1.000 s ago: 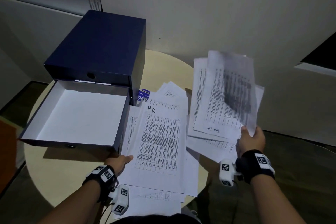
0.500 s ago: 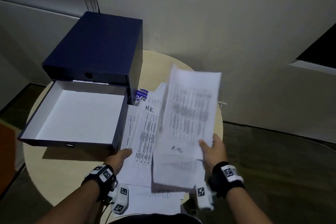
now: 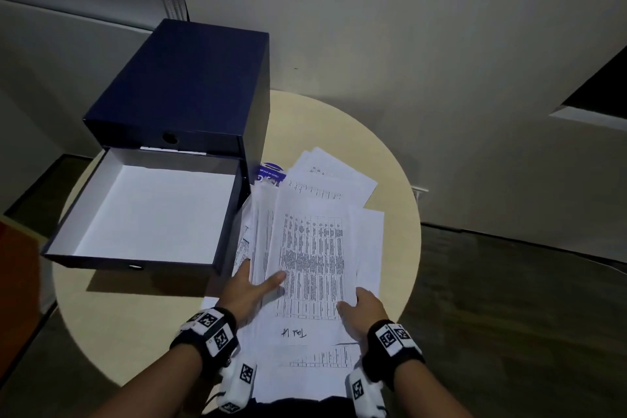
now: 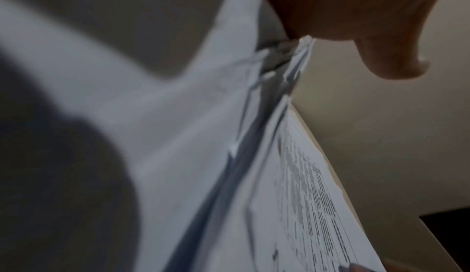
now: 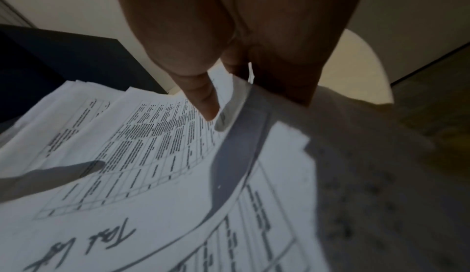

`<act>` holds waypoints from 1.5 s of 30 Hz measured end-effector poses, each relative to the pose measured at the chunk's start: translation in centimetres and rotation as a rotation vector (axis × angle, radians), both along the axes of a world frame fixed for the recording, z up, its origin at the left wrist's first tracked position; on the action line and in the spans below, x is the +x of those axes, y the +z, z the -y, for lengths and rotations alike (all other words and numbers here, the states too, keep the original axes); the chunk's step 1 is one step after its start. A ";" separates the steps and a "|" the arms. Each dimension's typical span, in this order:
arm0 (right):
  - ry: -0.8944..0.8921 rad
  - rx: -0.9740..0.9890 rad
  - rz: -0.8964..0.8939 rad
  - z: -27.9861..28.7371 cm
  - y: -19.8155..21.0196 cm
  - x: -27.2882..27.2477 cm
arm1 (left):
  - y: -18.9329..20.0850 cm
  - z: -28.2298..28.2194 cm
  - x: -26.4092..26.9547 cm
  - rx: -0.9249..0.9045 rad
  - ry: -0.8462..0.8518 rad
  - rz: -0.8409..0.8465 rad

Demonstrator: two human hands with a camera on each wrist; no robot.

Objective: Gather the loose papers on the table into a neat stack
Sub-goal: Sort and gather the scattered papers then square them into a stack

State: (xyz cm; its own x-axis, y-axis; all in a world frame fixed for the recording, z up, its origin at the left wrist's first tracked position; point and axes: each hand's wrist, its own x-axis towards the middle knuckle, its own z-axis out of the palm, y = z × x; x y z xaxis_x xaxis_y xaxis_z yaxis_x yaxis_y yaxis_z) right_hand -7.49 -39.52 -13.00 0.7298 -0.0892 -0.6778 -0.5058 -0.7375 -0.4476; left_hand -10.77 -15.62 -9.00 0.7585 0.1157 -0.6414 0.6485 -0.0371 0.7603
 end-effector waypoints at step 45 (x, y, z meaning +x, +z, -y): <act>-0.588 0.225 0.031 9.7 -1.5 1.0 | -4.3 0.4 8.0 0.786 -0.261 0.065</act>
State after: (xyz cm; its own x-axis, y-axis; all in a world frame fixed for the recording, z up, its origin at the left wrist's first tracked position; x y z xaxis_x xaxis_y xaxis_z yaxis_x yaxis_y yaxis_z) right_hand -6.52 -49.23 -14.51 0.6221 -0.3393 -0.7056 -0.7821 -0.2266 -0.5806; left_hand -2.78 -16.00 -13.29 0.8560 0.3266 -0.4008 0.5007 -0.7167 0.4855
